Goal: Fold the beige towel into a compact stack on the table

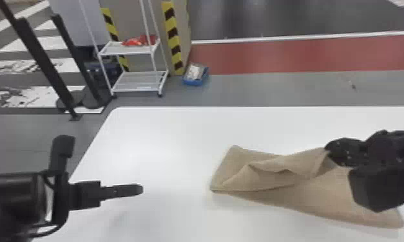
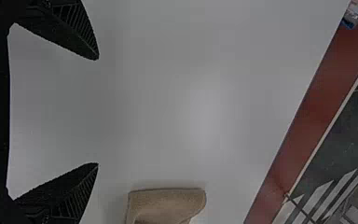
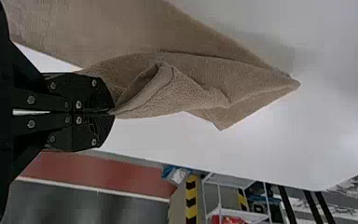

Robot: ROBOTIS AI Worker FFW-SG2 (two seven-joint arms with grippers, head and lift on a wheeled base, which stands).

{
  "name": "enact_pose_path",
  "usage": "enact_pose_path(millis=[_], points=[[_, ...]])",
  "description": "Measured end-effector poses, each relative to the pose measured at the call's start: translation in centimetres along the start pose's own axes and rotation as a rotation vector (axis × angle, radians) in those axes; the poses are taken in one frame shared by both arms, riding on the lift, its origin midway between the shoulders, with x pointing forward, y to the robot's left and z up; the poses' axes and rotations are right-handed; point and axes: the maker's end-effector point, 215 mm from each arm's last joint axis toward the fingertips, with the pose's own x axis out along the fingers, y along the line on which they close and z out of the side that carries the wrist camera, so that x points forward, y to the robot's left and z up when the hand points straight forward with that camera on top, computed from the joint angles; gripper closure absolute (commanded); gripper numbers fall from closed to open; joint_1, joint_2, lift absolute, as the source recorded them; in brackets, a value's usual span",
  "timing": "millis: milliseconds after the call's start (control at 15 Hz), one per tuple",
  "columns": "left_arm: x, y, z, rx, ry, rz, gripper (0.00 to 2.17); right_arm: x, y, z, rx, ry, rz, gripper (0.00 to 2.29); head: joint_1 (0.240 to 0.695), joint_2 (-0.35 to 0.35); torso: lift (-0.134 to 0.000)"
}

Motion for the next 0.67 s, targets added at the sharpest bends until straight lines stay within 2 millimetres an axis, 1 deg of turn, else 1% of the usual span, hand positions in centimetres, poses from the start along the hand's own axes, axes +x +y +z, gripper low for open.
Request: enact_pose_path(millis=[133,200,267,400,533,667], points=[[-0.1,0.0,0.1,0.003,-0.005,0.003,0.07,-0.3,-2.7,1.0,-0.078,-0.03,-0.068,1.24,0.695,0.188,-0.124],[-0.2,0.1,0.1,0.001,-0.006,0.005,0.07,-0.4,-3.0,1.3,-0.108,-0.04,-0.07,1.24,0.695,0.195,-0.124],[-0.3,0.2,0.1,-0.001,-0.007,0.008,0.07,-0.5,-2.6,1.4,-0.135,-0.044,-0.056,1.24,0.695,0.199,-0.124],[-0.5,0.5,0.0,-0.005,-0.009,0.014,0.07,-0.8,0.6,1.7,-0.25,-0.062,0.036,1.24,0.695,0.202,-0.124],[-0.5,0.6,-0.1,-0.008,-0.008,0.015,0.07,-1.9,4.4,1.1,-0.344,-0.07,0.145,1.24,0.695,0.188,-0.124],[-0.3,0.6,-0.2,-0.009,-0.005,0.013,0.07,-3.0,7.9,0.5,-0.376,-0.073,0.238,1.24,0.695,0.17,-0.124]])
